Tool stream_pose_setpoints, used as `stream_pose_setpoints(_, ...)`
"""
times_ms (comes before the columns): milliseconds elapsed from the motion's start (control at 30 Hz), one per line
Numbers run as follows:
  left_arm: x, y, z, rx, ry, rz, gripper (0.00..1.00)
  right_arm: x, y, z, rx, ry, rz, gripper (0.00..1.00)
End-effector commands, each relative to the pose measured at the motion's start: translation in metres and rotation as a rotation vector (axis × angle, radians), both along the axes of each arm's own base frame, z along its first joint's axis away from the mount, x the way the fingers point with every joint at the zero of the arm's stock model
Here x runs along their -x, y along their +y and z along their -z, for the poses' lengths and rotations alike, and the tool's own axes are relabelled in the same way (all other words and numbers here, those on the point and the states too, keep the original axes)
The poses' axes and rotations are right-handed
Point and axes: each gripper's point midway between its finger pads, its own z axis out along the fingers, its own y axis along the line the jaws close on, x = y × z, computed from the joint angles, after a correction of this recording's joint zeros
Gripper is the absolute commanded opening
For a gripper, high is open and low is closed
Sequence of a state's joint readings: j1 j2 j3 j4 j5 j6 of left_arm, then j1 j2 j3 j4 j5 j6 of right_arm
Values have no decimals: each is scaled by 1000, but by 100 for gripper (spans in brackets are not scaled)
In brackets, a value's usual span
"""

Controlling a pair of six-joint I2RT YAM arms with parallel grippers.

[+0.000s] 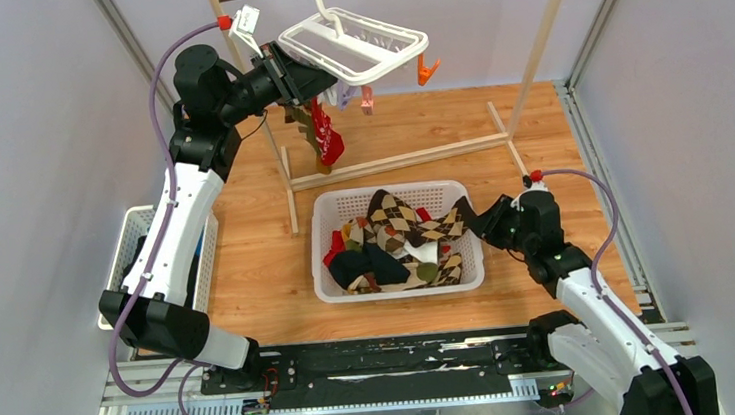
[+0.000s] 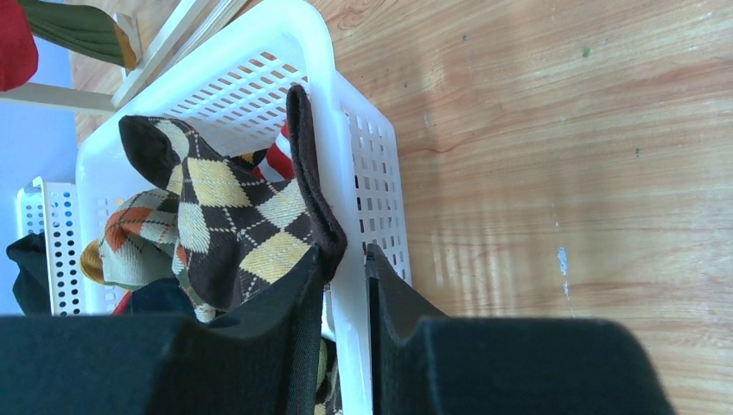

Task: Clip the socks to the hanger
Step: Adjust the sock at the center of the board.

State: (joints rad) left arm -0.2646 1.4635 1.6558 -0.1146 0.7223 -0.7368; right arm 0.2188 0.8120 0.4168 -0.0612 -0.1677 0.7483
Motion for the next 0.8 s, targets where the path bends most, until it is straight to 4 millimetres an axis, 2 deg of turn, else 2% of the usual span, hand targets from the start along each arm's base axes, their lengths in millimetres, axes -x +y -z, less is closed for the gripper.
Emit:
stream_pose_setpoints(0, 7, -4, 9, -9, 31, 49, 0, -8, -14, -5, 13, -47, 81, 19)
stream_pose_setpoints(267, 8, -4, 8, -5, 30, 54, 0, -9, -14, -2, 8, -47, 81, 29)
stream_pose_setpoints(333, 8, -4, 8, -5, 30, 55, 0, -14, -12, -6, -1, -73, 79, 34)
stream_pose_setpoints(600, 10, -4, 8, -4, 31, 56, 0, -20, -14, -9, 24, -84, 81, 33)
stream_pose_setpoints(700, 9, -4, 8, -2, 31, 57, 0, -17, -19, -21, 105, -90, 60, 32)
stream_pose_setpoints(767, 9, -5, 8, -2, 32, 58, 0, -15, -24, -40, 202, -129, 66, 35)
